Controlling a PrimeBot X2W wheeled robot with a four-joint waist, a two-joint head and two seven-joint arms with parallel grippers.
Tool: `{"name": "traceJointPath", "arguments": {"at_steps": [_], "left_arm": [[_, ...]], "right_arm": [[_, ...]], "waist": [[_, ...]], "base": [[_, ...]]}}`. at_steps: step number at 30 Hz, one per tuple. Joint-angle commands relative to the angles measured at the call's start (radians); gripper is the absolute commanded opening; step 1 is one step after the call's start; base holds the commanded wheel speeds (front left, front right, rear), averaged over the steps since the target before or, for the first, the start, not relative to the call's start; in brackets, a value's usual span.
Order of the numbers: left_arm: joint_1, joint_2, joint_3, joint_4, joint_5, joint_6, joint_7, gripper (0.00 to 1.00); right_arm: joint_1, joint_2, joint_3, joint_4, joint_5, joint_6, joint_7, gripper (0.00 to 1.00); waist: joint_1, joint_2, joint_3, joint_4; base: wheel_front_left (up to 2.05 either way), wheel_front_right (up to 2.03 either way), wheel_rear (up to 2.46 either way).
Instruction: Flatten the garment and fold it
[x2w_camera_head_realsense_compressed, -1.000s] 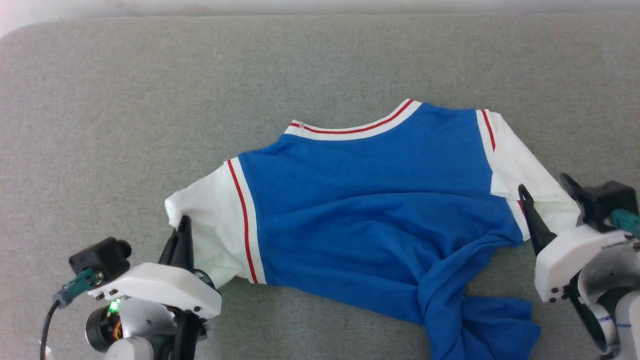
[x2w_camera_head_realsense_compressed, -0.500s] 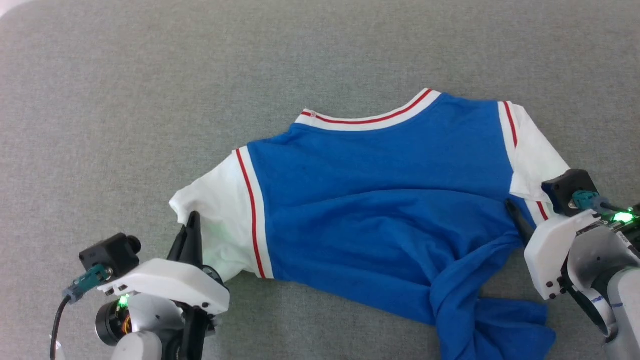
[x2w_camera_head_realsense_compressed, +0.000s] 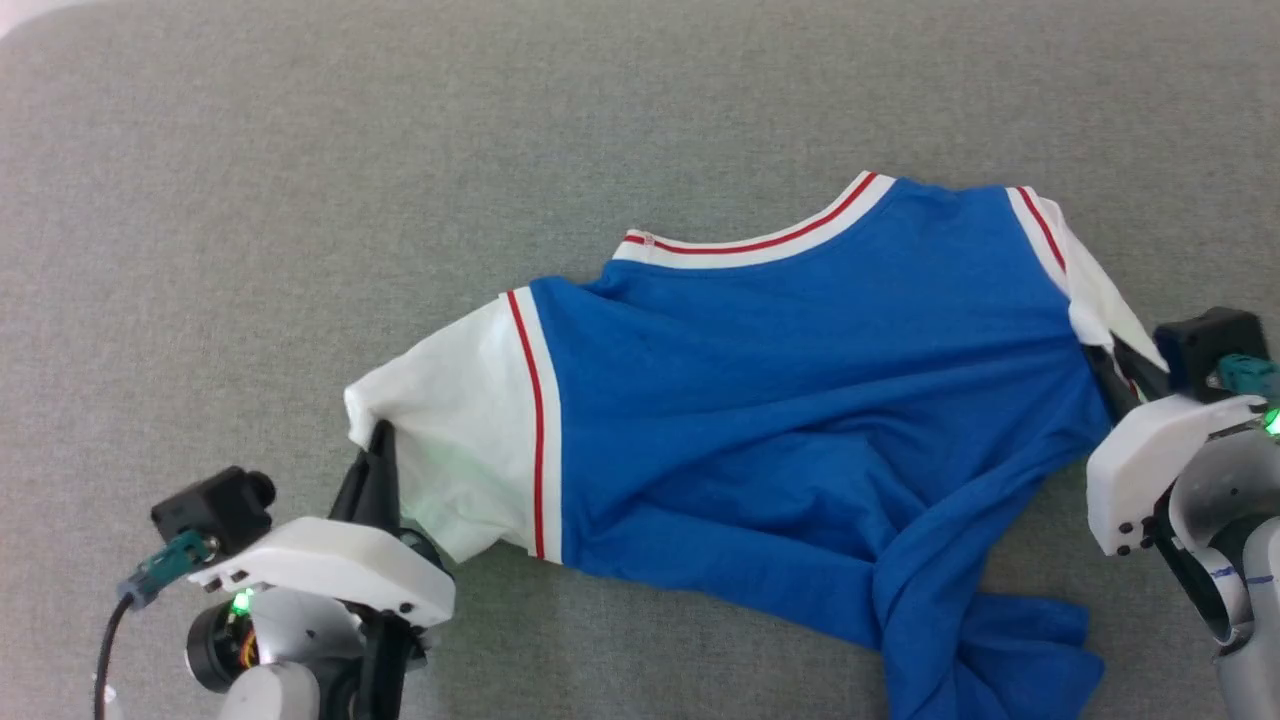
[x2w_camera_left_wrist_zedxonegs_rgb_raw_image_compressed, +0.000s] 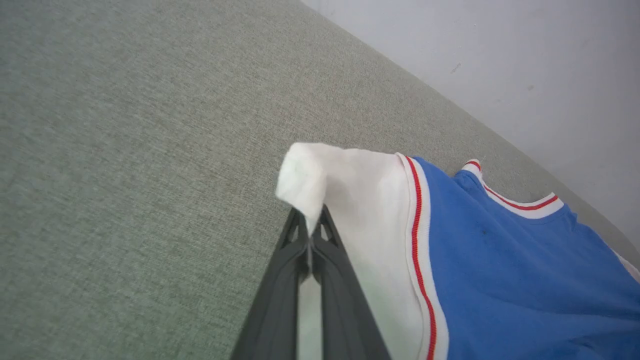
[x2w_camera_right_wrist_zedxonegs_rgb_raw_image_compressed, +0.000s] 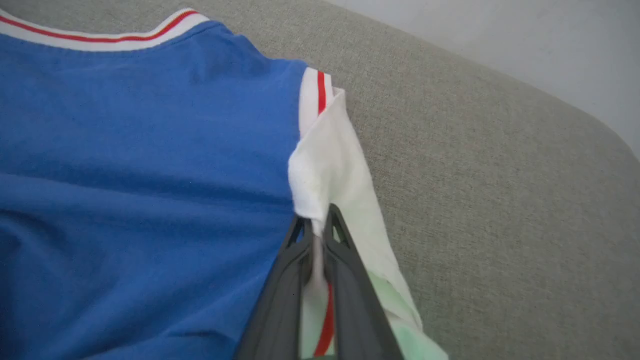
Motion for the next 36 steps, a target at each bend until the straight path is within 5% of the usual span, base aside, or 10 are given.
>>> {"name": "traceJointPath", "arguments": {"at_steps": [1, 12, 20, 36], "left_arm": [[-0.011, 0.004, 0.010, -0.010, -0.003, 0.008, -0.010, 0.00], [-0.061, 0.038, 0.031, -0.058, 0.009, 0.002, -0.030, 0.00], [-0.121, 0.073, 0.033, -0.079, 0.016, -0.004, -0.001, 0.00], [0.011, 0.038, 0.027, -0.037, -0.031, -0.008, -0.020, 0.00]], "right_arm": [[-0.017, 0.016, -0.025, -0.002, 0.003, -0.002, -0.025, 0.00], [-0.055, 0.088, -0.057, -0.106, 0.066, -0.002, -0.123, 0.00], [-0.065, 0.115, -0.077, -0.158, 0.097, -0.002, -0.076, 0.00], [0.115, 0.168, -0.188, -0.066, 0.072, -0.002, -0.046, 0.00]], "waist": [[-0.0001, -0.0001, -0.010, -0.010], [-0.0001, -0.0001, -0.083, -0.046], [-0.0001, -0.0001, -0.151, -0.058], [-0.0001, -0.0001, -0.139, -0.052]], "base": [[0.00, 0.00, 0.00], [0.00, 0.00, 0.00], [0.00, 0.00, 0.00], [0.00, 0.00, 0.00]]}}
